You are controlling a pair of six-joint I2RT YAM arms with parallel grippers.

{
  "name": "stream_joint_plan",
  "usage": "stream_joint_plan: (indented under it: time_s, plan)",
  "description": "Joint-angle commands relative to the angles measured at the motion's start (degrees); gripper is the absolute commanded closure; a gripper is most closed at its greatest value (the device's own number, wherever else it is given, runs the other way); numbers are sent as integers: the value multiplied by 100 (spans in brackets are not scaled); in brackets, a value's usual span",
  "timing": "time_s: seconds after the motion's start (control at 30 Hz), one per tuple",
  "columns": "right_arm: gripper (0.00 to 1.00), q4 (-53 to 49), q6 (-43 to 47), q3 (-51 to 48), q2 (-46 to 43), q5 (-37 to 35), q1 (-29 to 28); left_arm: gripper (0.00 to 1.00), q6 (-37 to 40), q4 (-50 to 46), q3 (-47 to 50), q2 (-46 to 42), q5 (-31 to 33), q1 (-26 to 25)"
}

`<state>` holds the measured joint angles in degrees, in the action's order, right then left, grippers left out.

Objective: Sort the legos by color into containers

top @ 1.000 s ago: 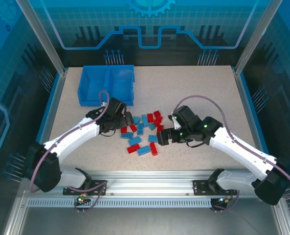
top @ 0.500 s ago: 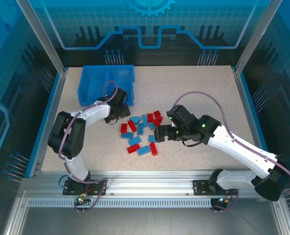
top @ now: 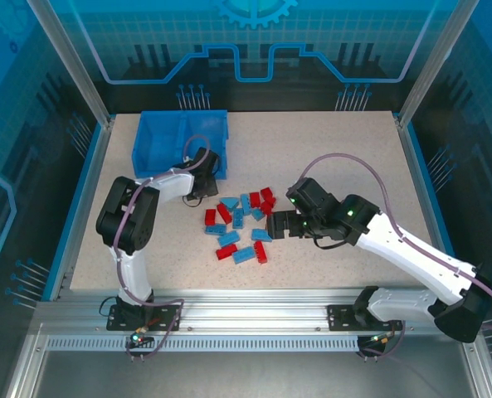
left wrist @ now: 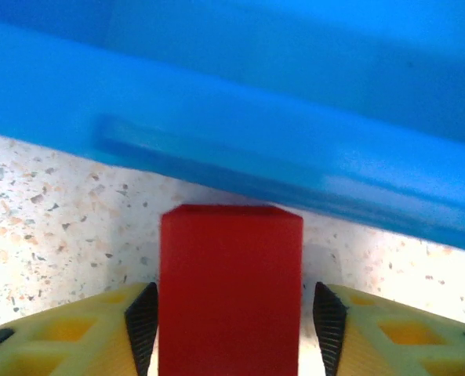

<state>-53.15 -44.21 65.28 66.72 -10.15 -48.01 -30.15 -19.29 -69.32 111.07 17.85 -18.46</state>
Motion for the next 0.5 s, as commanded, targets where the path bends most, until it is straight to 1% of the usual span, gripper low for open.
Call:
stream_joint_plan:
  time_s: [0.0, 0.1, 0.17, 0.3, 0.47]
  plan:
    - [0, -149, -148, 83, -140, -127, -78, 53, 166, 169, -67, 39, 102, 48]
    - [0, -93, -216, 40, -177, -119, -82, 63, 159, 160, -1, -69, 36, 46]
    - [0, -65, -236, 29, -200, -110, -82, 68, 134, 167, 77, -213, -58, 46]
    - [0, -88, -255, 55, -242, -127, -84, 73, 57, 175, 323, -708, -281, 46]
    - [0, 71, -268, 70, -293, -106, -108, 77, 30, -1, 558, -1568, -600, 27]
